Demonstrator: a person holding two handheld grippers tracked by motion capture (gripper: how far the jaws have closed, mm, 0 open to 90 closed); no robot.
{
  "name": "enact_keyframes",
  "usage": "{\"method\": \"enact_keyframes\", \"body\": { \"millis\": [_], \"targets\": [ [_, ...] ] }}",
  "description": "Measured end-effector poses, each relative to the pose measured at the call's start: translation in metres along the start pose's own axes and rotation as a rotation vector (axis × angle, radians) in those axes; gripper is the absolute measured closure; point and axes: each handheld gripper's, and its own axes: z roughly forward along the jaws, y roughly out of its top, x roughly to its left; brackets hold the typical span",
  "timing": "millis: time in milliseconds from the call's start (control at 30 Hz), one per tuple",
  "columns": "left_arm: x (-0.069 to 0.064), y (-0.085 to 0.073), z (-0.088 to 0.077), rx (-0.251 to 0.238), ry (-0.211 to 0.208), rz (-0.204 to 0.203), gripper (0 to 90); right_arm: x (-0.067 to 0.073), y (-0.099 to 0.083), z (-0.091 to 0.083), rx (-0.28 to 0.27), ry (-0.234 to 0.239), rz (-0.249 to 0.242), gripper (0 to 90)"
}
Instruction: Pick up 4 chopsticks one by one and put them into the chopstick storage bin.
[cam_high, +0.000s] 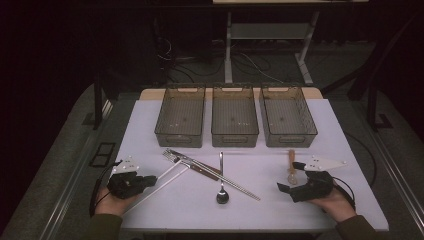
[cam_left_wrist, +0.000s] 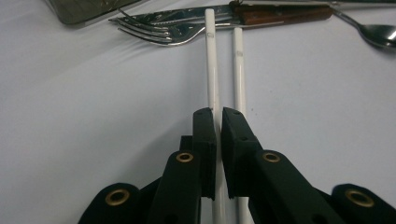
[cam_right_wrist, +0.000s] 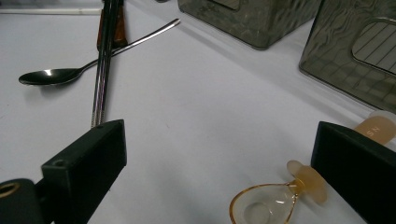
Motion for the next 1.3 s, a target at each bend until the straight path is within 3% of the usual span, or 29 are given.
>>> {"method": "enact_keyframes", "body": {
  "millis": [233,367,867,1300],
  "targets": [
    [-0.004,0.011,0.0,0.012,0.004,-0.017,84.1,0.0,0.0,-0.001,-0.004,0.004,0.002,3.2],
    [-0.005,0.015,0.002,0.01,-0.003,-0.004,84.2,0.0,0.0,-0.002,-0.005,0.004,0.006,3.2],
    [-0.012,0.041,0.004,-0.038,-0.03,0.015,84.2,0.0,0.001,-0.003,-0.015,0.012,0.007,3.2],
    [-0.014,0.073,0.005,-0.085,-0.007,0.023,84.2,0.0,0.0,-0.005,-0.019,0.008,0.012,3.2]
  ]
}}
